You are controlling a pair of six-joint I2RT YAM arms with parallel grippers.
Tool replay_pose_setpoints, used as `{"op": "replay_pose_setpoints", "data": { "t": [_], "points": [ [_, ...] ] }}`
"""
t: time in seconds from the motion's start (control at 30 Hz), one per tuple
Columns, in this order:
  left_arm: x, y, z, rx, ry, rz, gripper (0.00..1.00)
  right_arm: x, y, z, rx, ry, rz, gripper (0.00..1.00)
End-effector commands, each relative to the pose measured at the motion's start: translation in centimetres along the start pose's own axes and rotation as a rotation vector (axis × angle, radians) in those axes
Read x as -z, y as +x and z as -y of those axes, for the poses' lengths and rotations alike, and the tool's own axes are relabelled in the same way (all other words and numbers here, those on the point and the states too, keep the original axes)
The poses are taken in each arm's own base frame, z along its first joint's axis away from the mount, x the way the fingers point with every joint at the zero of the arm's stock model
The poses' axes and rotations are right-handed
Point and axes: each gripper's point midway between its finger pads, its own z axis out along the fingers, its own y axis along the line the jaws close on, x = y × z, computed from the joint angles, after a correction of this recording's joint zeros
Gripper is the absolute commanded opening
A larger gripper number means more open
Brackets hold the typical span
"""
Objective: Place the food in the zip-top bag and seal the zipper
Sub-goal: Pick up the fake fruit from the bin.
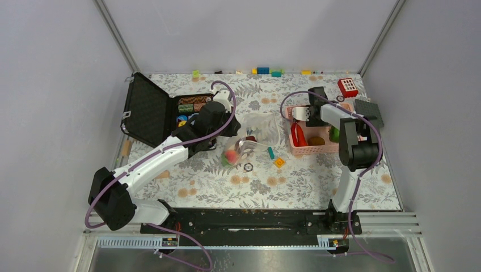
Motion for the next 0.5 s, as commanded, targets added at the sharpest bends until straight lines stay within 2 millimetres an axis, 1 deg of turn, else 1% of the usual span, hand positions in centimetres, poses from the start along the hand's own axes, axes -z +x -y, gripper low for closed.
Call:
{"op": "replay_pose_setpoints", "data": {
  "t": [0.0, 0.07, 0.17, 0.33, 0.4, 0.47],
  "points": [
    [0.5, -2.9, 1.1, 0.009, 0.031, 0.08, 0.0, 3.6, 0.4, 2.7, -0.019, 0.1, -0.008, 0.0],
    [0.5, -2.9, 1.2, 0.013, 0.039, 0.082, 0.0, 5.1, -0.4, 3.1, -0.023, 0.129, 0.035, 0.0],
    [0.5, -2.8, 1.4, 0.016, 0.05, 0.083, 0.0, 7.5, -2.4, 3.2, -0.017, 0.167, 0.122, 0.0],
    [0.9, -3.1, 1.4, 0.019, 0.051, 0.091, 0.0, 10.1, -5.3, 1.8, -0.028, 0.139, 0.264, 0.0],
    [1.2, -3.2, 1.4, 0.018, 0.049, 0.092, 0.0, 11.3, -5.9, 1.2, -0.042, 0.111, 0.316, 0.0],
    [1.4, -3.3, 1.4, 0.023, 0.046, 0.097, 0.0, 12.9, -6.4, 1.0, -0.071, 0.103, 0.38, 0.0]
  ]
}}
